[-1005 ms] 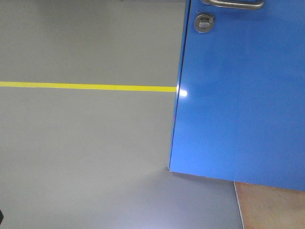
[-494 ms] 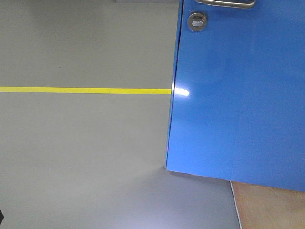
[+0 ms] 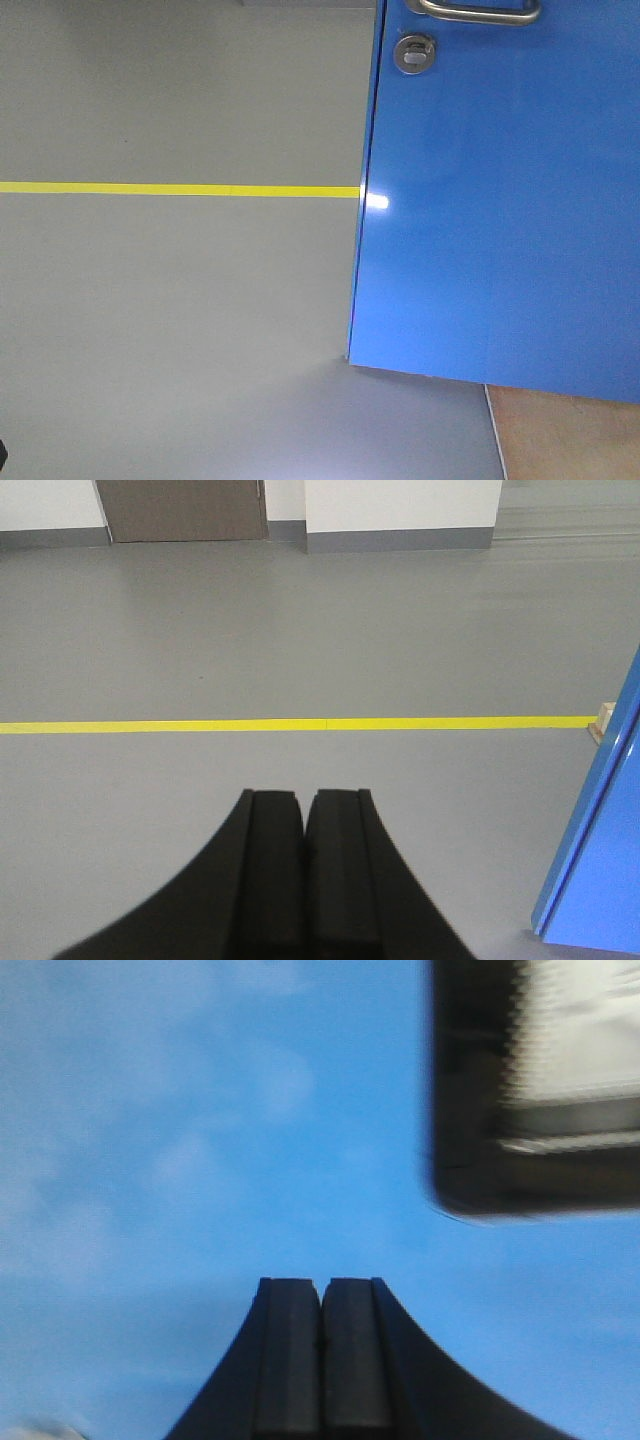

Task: Move to blue door and open it

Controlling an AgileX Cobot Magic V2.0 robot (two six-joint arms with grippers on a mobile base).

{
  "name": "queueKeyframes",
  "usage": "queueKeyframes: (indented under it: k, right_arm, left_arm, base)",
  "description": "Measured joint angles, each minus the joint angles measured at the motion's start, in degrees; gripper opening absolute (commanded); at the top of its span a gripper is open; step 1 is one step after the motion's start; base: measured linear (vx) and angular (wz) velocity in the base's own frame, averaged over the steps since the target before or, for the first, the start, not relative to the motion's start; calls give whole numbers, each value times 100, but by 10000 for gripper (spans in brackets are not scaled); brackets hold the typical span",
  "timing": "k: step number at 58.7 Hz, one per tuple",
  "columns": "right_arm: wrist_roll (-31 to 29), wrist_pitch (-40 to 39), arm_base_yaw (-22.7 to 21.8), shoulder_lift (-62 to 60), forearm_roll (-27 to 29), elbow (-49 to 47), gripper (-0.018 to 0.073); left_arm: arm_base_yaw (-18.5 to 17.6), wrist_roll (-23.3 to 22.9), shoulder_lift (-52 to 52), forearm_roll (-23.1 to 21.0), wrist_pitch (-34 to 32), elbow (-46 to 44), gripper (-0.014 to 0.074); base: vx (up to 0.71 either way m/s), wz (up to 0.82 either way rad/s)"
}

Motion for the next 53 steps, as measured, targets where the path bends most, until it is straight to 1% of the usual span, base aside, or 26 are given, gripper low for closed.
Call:
queueKeyframes:
  k: [4,9,22,28,29,31,35,42,48,53]
  right_arm:
    - [0,-145,0,-576,-424,884,8]
    - [0,-477,0,-1449,-685,2118,8]
    - [0,-1289,0,-3988,-814,5337,8]
    - [0,-1516,0,-5041,-838,6610,8]
    - [15,-1557,0,-5400,-838,7024,8]
    - [37,-1574,0,-5756,-828,7409,8]
    - [143,-1574,0,-6466,-828,8093,8]
    - [219,-1573,0,-7592,-828,8968,8]
    - [247,-1586,0,-8326,-833,9472,8]
    - [248,-1659,0,-8705,-771,9861,8]
  left_arm:
    - [0,0,0,0,0,0,73]
    - [0,0,0,0,0,0,73]
    - [0,0,0,0,0,0,73]
    - [0,0,0,0,0,0,73]
    - [0,0,0,0,0,0,73]
    - [0,0,0,0,0,0,73]
    - [0,0,0,0,0,0,73]
    - [0,0,0,0,0,0,73]
    - [0,0,0,0,0,0,73]
    - [0,0,0,0,0,0,73]
  base:
    - [0,0]
    - [0,0]
    - [0,0]
    - [0,0]
    - [0,0]
    - [0,0]
    - [0,0]
    - [0,0]
    - [0,0]
    - [0,0]
